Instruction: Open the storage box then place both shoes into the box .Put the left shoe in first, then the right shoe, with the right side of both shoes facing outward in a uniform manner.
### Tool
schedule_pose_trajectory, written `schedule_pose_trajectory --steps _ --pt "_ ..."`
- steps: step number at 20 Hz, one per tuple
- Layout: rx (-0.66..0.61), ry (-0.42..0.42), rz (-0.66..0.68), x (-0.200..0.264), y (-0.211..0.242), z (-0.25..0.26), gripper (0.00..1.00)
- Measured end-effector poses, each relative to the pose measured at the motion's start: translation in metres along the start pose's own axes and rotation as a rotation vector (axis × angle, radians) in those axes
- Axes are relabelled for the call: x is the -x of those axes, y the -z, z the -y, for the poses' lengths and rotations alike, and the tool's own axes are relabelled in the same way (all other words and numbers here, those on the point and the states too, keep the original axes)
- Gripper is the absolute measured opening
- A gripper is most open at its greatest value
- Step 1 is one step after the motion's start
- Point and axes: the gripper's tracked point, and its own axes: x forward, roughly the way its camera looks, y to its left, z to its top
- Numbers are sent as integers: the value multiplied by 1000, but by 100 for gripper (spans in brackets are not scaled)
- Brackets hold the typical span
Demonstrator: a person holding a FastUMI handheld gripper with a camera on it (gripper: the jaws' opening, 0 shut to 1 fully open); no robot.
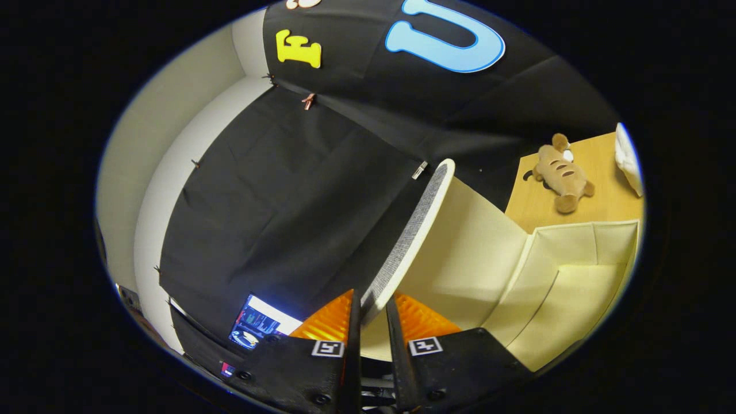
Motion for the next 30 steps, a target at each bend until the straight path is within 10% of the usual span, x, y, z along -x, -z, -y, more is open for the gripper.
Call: schedule_pose_trajectory --steps 5,8,18,30 --pt "39 112 -31 -28 17 17 86" --pt "91 180 -42 -23 22 31 98" --pt "198 323 0 51 0 31 98" --pt "498 694 67 230 -17 70 98"
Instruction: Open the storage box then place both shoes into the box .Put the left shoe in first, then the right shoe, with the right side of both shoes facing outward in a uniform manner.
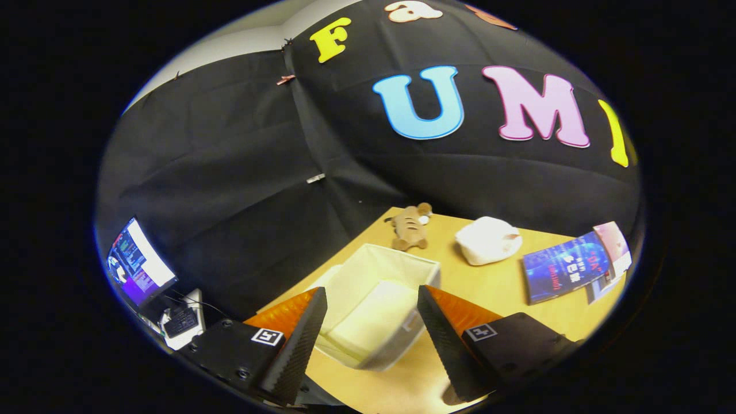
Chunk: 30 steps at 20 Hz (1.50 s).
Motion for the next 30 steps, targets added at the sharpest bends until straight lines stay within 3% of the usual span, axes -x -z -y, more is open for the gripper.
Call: schedule_pose_trajectory --steps 6,13,17,23,30 --pt "1 189 -41 57 49 82 98" --pt "31 364 -205 93 154 148 99" --pt "90 429 -282 83 196 178 98" --pt "108 463 -333 35 227 214 88" --pt "47 480 -360 -9 238 237 68"
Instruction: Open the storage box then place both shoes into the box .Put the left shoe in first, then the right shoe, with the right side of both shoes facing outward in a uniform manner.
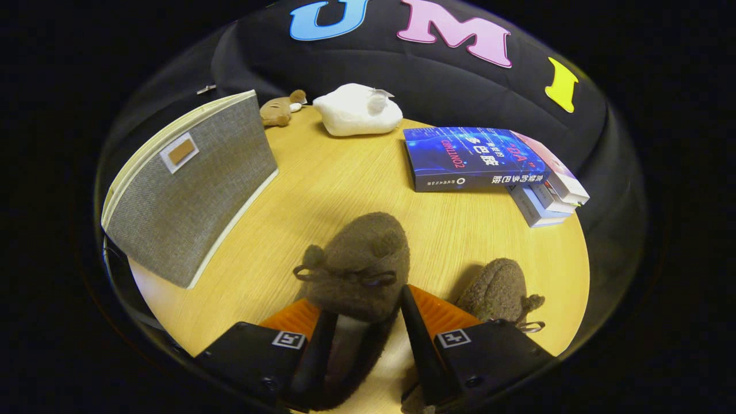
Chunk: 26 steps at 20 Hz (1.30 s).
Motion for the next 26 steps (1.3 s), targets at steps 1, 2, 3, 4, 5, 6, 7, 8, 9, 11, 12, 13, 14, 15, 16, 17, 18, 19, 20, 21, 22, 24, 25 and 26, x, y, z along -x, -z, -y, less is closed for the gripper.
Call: schedule_pose_trajectory --steps 1,2,3,4,5,6,7,8,9,11,12,13,14,15,16,17,18,19,20,21,22,24,25,26 --pt "-16 5 -2 -4 0 3 63" --pt "-24 19 -4 -7 0 8 53" --pt "-27 46 -3 -7 -1 17 39" --pt "-37 63 -5 -10 1 24 25" --pt "-58 60 -7 -11 2 26 11" --pt "-82 56 -11 -9 2 26 8" --pt "-102 50 -12 -9 1 27 5" --pt "-107 67 -13 -5 1 30 5" --pt "-110 78 -6 -1 -1 35 5" --pt "-131 77 24 10 -8 32 5" --pt "-143 71 35 17 -12 30 5" --pt "-152 65 46 25 -18 29 5" --pt "-159 55 61 34 -25 24 5" --pt "-161 44 78 44 -34 20 5" --pt "-158 37 98 53 -45 16 5" --pt "-154 31 119 64 -56 12 5" --pt "-153 23 143 75 -68 7 5" --pt "-158 14 166 87 -80 1 5" --pt "-164 4 190 98 -94 -5 5" --pt "-165 -6 210 108 -107 -11 5" --pt "-165 -16 230 119 -120 -19 5" --pt "-168 -52 262 138 -145 -39 5" --pt "-173 -69 271 147 -156 -49 5" --pt "-183 -81 276 155 -168 -58 5"
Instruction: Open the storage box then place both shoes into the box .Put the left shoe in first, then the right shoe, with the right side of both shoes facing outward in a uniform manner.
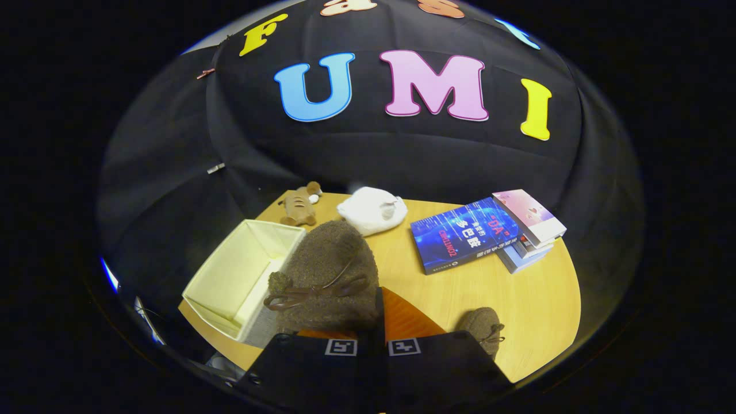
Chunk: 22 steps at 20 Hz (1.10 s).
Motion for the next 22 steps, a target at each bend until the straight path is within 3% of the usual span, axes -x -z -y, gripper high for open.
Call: schedule_pose_trajectory --steps 5,10,16,22 --pt "-126 -44 -4 -11 -42 -54 5" --pt "-150 -88 -8 -38 -64 -123 5" --pt "-143 -83 -133 -94 -31 -190 5" --pt "-185 43 -272 -138 24 -208 5"
